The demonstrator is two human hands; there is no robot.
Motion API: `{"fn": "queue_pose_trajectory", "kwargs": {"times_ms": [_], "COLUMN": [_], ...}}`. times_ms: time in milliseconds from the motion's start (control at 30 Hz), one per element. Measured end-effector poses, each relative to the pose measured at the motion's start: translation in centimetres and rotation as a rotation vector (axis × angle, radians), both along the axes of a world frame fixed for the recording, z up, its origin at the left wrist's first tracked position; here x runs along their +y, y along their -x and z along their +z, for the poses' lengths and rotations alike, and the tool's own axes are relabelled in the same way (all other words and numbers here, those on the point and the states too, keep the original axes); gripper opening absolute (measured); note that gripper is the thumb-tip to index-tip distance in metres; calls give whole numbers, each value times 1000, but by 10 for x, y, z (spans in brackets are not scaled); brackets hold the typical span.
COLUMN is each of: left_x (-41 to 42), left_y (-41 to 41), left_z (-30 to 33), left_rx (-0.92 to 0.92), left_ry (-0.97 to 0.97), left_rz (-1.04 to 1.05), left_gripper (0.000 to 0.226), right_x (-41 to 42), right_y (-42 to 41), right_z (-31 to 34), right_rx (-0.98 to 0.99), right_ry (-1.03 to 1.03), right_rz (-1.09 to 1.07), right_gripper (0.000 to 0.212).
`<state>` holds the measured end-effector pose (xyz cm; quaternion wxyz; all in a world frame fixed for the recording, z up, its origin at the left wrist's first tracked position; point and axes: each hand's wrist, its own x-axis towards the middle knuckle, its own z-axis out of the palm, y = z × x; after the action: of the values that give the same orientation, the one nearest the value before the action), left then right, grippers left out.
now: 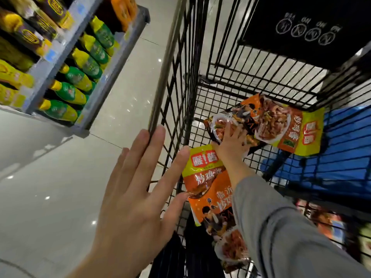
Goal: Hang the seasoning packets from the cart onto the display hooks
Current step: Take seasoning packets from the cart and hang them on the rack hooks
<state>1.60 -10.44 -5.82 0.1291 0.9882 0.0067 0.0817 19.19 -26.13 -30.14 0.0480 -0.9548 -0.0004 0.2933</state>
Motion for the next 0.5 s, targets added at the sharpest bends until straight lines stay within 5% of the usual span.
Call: {"fn": "queue_pose_trajectory", "kwargs": {"times_ms": [367,500], "left_x": [2,3], "left_y": [1,0], "left_z": [0,-2], "left_rx": [-36,-61], "left_ry": [36,31], "left_rz": [-24,-43], "left_gripper": [63,65], "right_x": [-24,-48], "right_y": [16,44], "right_z": [11,53], "right_rx": [-271,-395], "right_ry": [-76,-181], "right_rz": [81,18], "right_gripper": [25,16]}}
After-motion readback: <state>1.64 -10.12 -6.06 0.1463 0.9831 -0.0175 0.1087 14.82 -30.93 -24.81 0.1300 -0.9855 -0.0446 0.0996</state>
